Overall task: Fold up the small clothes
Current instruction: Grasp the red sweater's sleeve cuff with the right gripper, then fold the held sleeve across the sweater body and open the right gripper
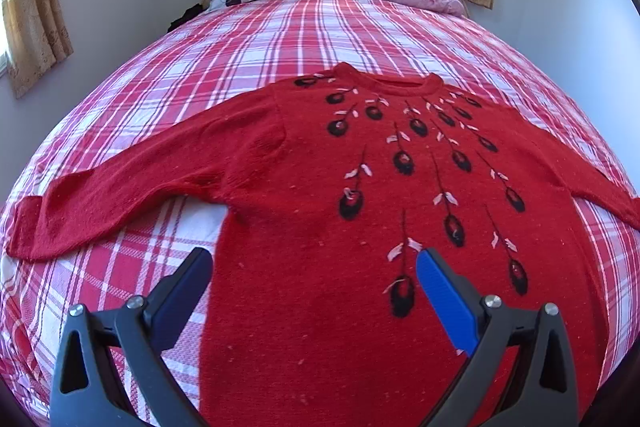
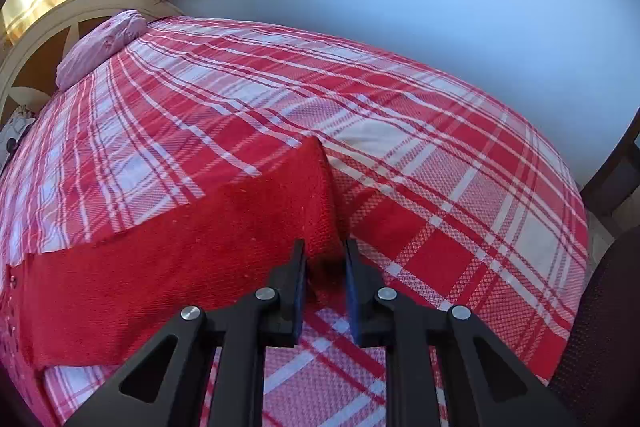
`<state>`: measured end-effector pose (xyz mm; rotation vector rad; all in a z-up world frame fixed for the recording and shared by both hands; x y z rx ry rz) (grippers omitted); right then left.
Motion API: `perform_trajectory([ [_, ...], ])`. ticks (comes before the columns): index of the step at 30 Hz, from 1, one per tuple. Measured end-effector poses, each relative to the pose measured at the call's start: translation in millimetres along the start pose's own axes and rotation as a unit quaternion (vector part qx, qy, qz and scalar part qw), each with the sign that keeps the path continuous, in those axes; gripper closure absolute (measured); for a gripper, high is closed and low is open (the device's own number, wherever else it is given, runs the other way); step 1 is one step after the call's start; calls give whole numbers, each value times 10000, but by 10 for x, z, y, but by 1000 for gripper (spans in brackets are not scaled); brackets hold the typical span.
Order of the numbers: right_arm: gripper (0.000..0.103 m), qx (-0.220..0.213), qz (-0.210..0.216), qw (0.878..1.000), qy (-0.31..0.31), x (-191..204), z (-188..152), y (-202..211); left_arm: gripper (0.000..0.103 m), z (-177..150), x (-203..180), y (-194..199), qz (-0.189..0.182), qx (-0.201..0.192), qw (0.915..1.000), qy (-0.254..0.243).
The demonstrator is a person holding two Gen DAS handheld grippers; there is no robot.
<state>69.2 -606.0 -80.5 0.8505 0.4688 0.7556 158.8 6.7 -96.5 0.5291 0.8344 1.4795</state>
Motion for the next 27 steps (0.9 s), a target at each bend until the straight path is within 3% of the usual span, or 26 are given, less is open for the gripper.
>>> perform_trajectory([
  [3, 86, -233, 211, 9994, 133, 160, 82, 299, 0, 22, 90, 27, 10, -75, 9999, 107],
  [7, 86, -618, 807, 9927, 655, 712, 242, 832, 0, 71, 220, 35, -27, -86, 9994, 347],
  [11, 86, -964, 1729, 9736, 1138, 1452, 368, 1384, 0, 92, 332, 63, -53, -131, 9986, 503],
  [15, 86, -1072, 2932, 9311, 1885, 2553, 303, 1862, 0, 122, 513, 103, 22, -213, 9974, 688],
  [18, 86, -1067, 3556, 8985, 2342, 3389, 103, 2056, 0, 149, 669, 128, 92, -246, 9959, 862],
  [22, 86, -835, 4120, 8616, 2844, 4438, -418, 2045, 0, 172, 912, 190, 282, -356, 9934, 1054],
  [26, 86, -409, 4453, 8353, 3198, 5173, -1026, 1860, 0, 157, 1183, 223, 555, -440, 9905, 1180],
  [27, 86, -349, 4441, 8335, 3267, 5283, -1126, 1816, 0, 152, 1233, 217, 611, -435, 9899, 1206],
])
Point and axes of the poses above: each gripper's, at about its wrist camera, not at the fingertips, and y roughly against the way its jaws point, x to its left, z to its top, the point moved 1 cm from there along -y, roughly the way its jaws point, and after that the axes turned 14 degrees about y, right-handed, at the moved point
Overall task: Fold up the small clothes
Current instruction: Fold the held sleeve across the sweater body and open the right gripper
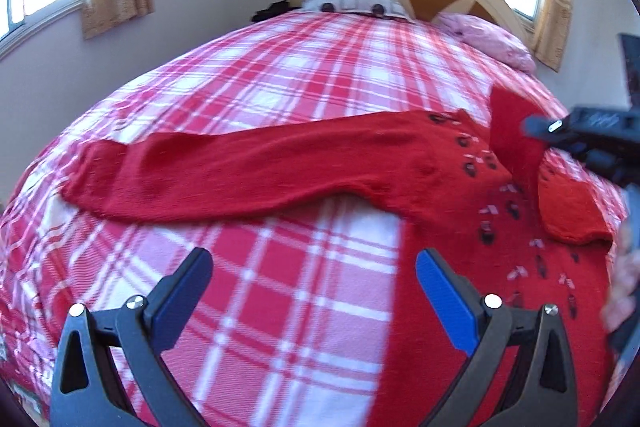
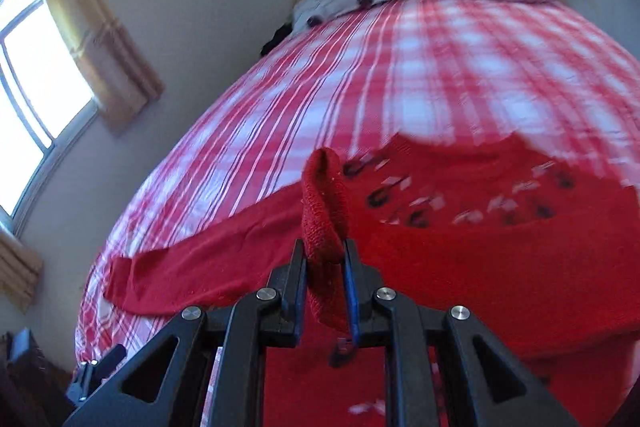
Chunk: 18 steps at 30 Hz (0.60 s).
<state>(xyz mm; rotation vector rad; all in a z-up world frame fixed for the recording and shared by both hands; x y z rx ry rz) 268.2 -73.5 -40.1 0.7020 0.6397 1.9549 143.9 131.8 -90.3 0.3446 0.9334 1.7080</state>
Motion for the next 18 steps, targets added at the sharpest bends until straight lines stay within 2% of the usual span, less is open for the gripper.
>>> perform_trajectory([
  [4, 86, 242, 145, 9994, 184, 208, -167, -457, 0, 19, 186, -92, 170, 69, 9997, 150],
  [6, 83, 282, 237, 9989, 285, 280, -214, -627, 0, 27, 240, -143, 192, 128, 9995, 232],
  [7, 78, 290, 326, 9985, 315, 311, -225, -664, 0, 30, 254, -161, 198, 150, 9994, 258],
  [9, 66, 360, 810, 9957, 254, 348, -263, -677, 0, 24, 267, -181, 197, 169, 9993, 260],
  [11, 60, 329, 1236, 9917, 115, 358, -269, -636, 0, 14, 255, -198, 209, 181, 9994, 212],
  [12, 60, 230, 1326, 9909, 78, 362, -260, -564, 0, 8, 237, -214, 215, 193, 9994, 178],
  [15, 60, -155, 1092, 9938, 122, 259, -222, -237, 0, 0, 202, -215, 177, 204, 9996, 109],
  [17, 60, -230, 689, 9973, 104, 108, -214, -72, 0, -2, 163, -214, 124, 196, 9997, 47],
  [18, 60, -226, 342, 9991, 105, -50, -215, 30, 0, -4, 142, -212, 108, 190, 9998, 24],
])
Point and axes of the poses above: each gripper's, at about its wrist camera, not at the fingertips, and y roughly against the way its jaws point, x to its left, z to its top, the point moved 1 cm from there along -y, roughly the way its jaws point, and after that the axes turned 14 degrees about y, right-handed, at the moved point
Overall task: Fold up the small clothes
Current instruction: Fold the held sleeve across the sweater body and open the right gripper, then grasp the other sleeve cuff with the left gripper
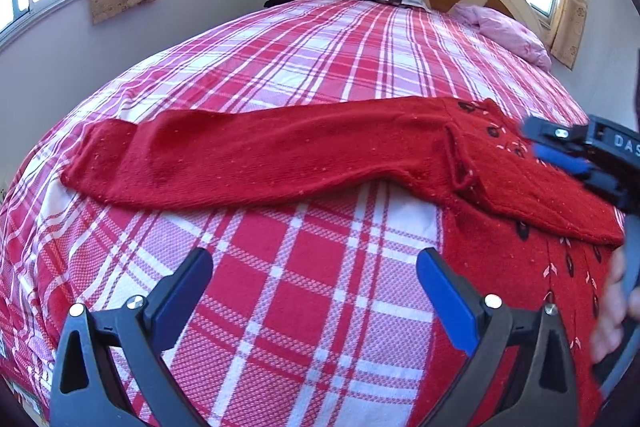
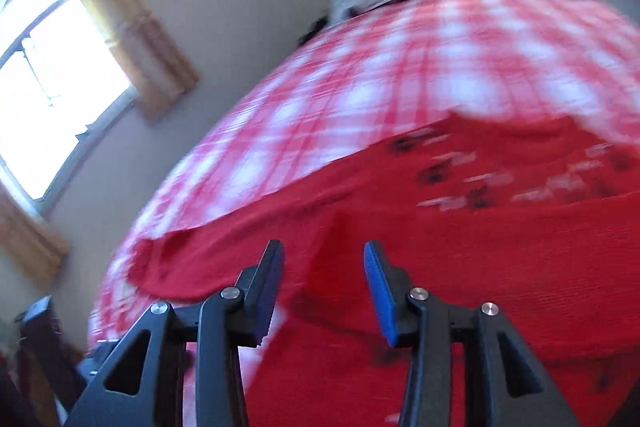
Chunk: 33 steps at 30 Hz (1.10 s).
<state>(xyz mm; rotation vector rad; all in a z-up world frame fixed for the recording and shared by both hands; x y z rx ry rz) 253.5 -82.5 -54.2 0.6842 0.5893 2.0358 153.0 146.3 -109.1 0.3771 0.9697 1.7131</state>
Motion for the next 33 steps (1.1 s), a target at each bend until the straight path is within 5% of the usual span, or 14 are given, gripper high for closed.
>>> perform_trajectory([
  [6, 60, 228, -1859, 9820, -256, -998, -247, 561, 0, -21, -109, -25, -30, 20, 10000, -92],
  [10, 60, 443, -2294, 9673, -988, -1548, -680, 842, 0, -42, -127, -52, 46, 17, 9999, -114],
  [13, 60, 201, -2118, 9719, -1005, -1610, -917, 887, 0, -20, -83, -86, 149, 13, 9999, -61],
  [18, 51, 379, -2526, 9651, -581, -1416, -881, 802, 0, 143, 315, -23, 430, -278, 9973, 528],
  [25, 42, 363, -2574, 9649, -360, -1385, -870, 764, 0, 618, 1404, 138, 1238, -875, 9730, 1741],
  [29, 42, 260, -2464, 9676, -478, -1416, -885, 787, 6, 802, 2029, 140, 882, -1076, 9528, 2699],
  [33, 42, 262, -2472, 9674, -488, -1419, -882, 775, 19, 804, 2236, -16, 479, -643, 9453, 3162],
])
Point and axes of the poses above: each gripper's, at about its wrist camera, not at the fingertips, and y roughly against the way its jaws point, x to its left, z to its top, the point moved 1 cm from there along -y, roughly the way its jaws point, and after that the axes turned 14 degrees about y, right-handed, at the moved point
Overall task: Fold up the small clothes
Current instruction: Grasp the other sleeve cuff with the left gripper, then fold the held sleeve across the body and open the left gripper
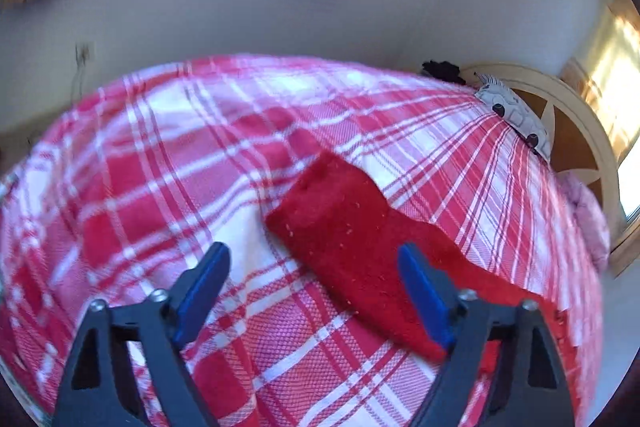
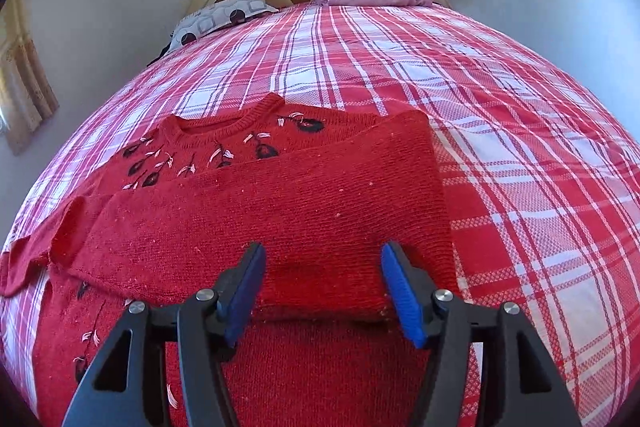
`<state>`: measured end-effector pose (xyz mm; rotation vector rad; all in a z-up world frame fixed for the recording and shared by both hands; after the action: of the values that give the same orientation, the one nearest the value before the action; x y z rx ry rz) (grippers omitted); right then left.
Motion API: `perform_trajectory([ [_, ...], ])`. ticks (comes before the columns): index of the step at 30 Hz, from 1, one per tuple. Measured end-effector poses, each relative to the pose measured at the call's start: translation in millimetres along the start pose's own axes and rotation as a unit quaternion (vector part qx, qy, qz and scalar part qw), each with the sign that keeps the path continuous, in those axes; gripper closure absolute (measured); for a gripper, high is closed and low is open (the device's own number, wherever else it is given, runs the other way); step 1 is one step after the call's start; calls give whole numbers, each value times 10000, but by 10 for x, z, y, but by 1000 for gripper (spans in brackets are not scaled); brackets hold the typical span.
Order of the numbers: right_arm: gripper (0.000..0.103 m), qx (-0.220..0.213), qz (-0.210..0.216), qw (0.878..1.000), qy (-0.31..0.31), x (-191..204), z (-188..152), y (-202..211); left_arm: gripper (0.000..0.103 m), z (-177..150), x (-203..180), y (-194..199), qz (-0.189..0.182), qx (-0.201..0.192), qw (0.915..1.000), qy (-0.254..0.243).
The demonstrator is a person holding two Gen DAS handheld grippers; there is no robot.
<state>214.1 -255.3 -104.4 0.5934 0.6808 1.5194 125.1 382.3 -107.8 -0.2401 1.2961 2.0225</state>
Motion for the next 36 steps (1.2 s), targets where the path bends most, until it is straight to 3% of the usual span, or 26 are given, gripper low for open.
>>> perform_trajectory([
  [3, 42, 23, -50, 10000, 45, 20, 1, -7, 27, -149, -106, -88, 25, 215, 9996, -176],
  [6, 42, 26, -52, 10000, 48, 19, 0, -9, 29, -277, -279, -244, 127, 448, 9978, -467],
  [8, 42, 24, -51, 10000, 44, 18, 0, -9, 29, -251, -267, -425, 305, 558, 9978, -209],
  [12, 41, 26, -46, 10000, 39, 18, 0, -14, 32, -158, -277, -471, 296, 305, 9991, 71],
  [13, 41, 31, -45, 10000, 37, 22, 1, -18, 39, -147, -296, -487, 275, 270, 9993, 37],
  [15, 41, 39, -51, 10000, 40, 30, -4, -25, 65, -148, -298, -533, 235, 288, 9993, -11],
  [16, 41, 39, -57, 10000, 45, 35, -3, -25, 85, -158, -286, -548, 238, 296, 9993, -49],
  [21, 41, 36, -76, 9999, 65, 41, -8, -32, 94, -149, -280, -459, 103, 179, 9997, -136],
  [25, 41, -55, -129, 9999, 74, 37, -8, 10, 95, -183, -553, -117, -159, -304, 9980, -529],
  [29, 41, -594, -240, 9979, 21, 29, 28, 317, 95, -378, -1063, 294, -604, -680, 9870, -1322],
  [32, 41, -999, -193, 9948, -4, 95, 34, 603, 95, -726, -1506, 648, -1205, -815, 9691, -1994],
  [36, 41, -846, 76, 9963, 117, 259, 21, 780, 95, -1293, -1980, 933, -1940, -553, 9436, -2627],
])
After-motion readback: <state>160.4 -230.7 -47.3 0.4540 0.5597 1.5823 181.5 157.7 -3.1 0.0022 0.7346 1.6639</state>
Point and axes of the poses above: each gripper's, at about its wrist camera, not at the fingertips, and y roughly against the way its jaws point, x to its left, z to its top, the point moved 1 cm from there along -y, roughly the way its jaws point, and after that the axes turned 14 degrees about y, right-handed, at the moved point
